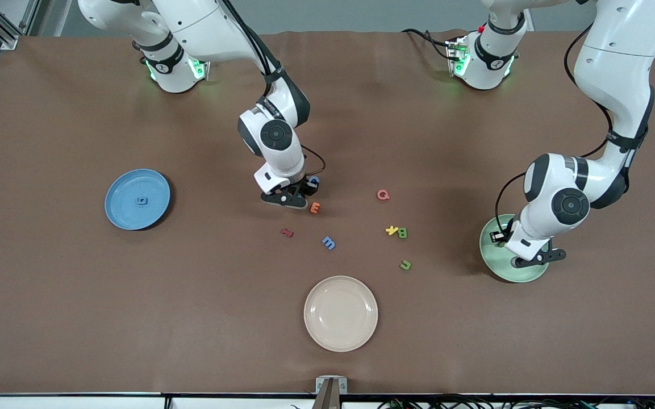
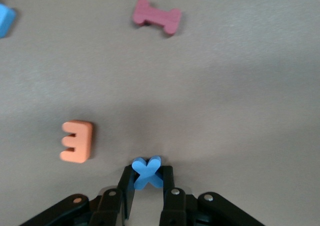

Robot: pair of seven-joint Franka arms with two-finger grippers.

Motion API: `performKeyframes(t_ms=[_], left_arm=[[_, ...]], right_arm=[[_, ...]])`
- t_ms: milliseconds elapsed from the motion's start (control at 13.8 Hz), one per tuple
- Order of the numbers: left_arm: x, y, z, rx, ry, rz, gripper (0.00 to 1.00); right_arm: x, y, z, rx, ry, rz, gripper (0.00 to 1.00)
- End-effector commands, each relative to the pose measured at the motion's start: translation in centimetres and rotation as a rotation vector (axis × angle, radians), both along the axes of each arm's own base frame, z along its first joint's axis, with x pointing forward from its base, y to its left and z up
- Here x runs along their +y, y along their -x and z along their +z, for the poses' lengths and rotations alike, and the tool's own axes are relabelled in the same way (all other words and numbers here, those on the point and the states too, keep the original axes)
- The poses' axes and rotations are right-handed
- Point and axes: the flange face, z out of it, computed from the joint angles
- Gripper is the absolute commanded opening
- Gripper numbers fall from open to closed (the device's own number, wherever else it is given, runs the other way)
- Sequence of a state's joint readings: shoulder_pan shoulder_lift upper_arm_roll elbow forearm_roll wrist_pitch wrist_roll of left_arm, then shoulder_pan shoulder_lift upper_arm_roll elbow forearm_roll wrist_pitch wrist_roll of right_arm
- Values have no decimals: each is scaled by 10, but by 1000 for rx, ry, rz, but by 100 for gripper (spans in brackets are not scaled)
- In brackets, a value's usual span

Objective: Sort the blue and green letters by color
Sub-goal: 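Place the Z on the green plate while the right gripper places X on blue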

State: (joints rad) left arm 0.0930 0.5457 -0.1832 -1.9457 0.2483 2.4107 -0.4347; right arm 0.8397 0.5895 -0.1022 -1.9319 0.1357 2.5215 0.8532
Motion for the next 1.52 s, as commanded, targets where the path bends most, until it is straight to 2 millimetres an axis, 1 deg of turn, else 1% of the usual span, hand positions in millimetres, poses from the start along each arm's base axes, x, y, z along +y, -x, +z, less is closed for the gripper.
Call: performKeyframes(t_ms=[0,145,217,290,435,507,580,652,797,870,1015,1087,1160,1232,1305,1450], left_arm=[[-3,-8,23,-37,-5,-3,100],[-12,-13,41,-41,-8,-8,100],[-22,-18,53,-36,-4,-9,100],[-30,-23,61,-32,0,19,100],[-54,-31,72,-57,17,89,99],[-68,-38,70,-65,28,137,96],[-84,-42,66,-71,33,182,94],[-101,-47,63,-80,40,224,91],[-135,-54,54,-90,55,308,84],[-156,-53,52,-94,61,344,80],[-197,-47,37,-90,63,471,73],[-212,-49,32,-95,69,535,71],[-224,-50,29,-101,75,573,70],[-230,-50,26,-98,76,605,69],[-232,-49,20,-93,74,631,67],[-242,-45,12,-88,69,674,64]], right_arm=[[-32,-23,23,47,78,1,0],[-71,-37,45,127,142,46,0],[-96,-45,57,149,156,45,0],[-124,-50,65,171,168,57,1],[-180,-59,85,203,158,129,1],[-213,-63,95,212,143,165,1],[-248,-63,101,221,124,206,1],[-276,-64,108,222,107,248,1],[-336,-59,115,232,81,315,2],[-358,-56,115,237,66,330,3],[-397,-51,115,245,45,350,5],[-411,-51,116,247,40,358,7],[-418,-50,116,248,38,360,28],[-421,-50,117,252,37,355,68],[-421,-50,120,248,31,354,100],[-420,-50,121,245,27,353,100]])
